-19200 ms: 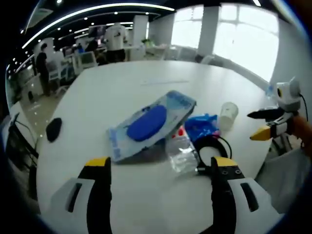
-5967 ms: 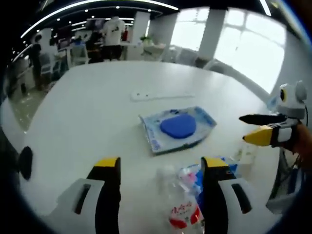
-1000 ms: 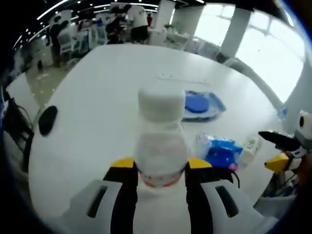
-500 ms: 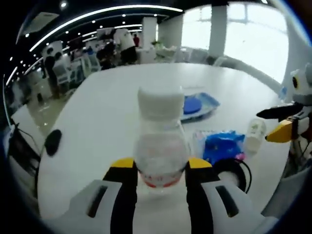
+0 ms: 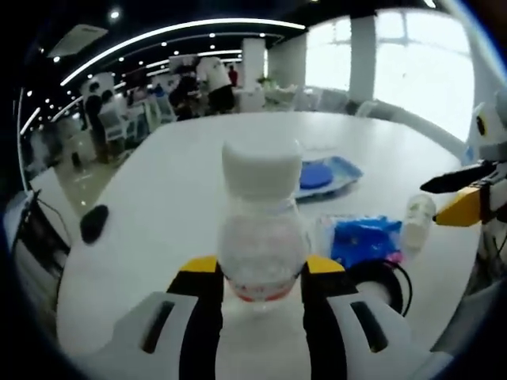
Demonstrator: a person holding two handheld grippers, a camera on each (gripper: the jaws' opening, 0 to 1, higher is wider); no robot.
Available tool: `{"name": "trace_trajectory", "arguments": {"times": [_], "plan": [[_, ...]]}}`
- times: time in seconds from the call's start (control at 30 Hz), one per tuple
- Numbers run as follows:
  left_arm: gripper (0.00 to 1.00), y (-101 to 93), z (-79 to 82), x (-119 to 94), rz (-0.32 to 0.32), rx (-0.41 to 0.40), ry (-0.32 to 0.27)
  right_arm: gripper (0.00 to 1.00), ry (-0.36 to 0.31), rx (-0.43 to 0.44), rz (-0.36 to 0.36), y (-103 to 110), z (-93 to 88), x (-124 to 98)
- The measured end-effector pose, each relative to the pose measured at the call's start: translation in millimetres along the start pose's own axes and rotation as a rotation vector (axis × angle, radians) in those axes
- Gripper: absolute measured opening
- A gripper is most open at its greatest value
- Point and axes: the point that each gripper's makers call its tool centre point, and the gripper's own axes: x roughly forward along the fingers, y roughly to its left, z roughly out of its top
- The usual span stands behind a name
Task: Arrange the tabletop items into an orderly group along one side of the table until the central work area is clear of visible clutter.
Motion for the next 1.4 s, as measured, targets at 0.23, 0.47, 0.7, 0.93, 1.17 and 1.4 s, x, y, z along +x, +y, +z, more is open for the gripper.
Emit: {"name": "trace_trajectory", "arguments": {"times": [0.23,0.47,0.7,0.93,1.17,1.4], "plan": [[0.36,0.0,0.7,-1,0.003,-0.011,-0.018,0.99,-0.01,-0.011,0.008,1,1.8,0],[0.35,0.3,1.5,0,-0.001,-0.013,-0.018,0.99,-0.016,-0.032,0.003,1,2.6,-1],[0.35,1.8,2.5,0,-0.013,-0.044,-0.02,0.99,-0.014,-0.054,0.007,0,2.3,-1],[0.35,3.3,4.5,0,-0.034,-0.068,-0.017,0.99,-0.007,-0.07,0.019,1,1.0,0],[0.35,11.9,5.8,1,-0.025,-0.078,-0.016,0.99,0.005,-0.076,0.024,4,-1.8,2],[0.35,25.9,27.9,-1,-0.001,-0.055,-0.073,0.99,-0.018,-0.073,0.027,6,3.4,1]]}}
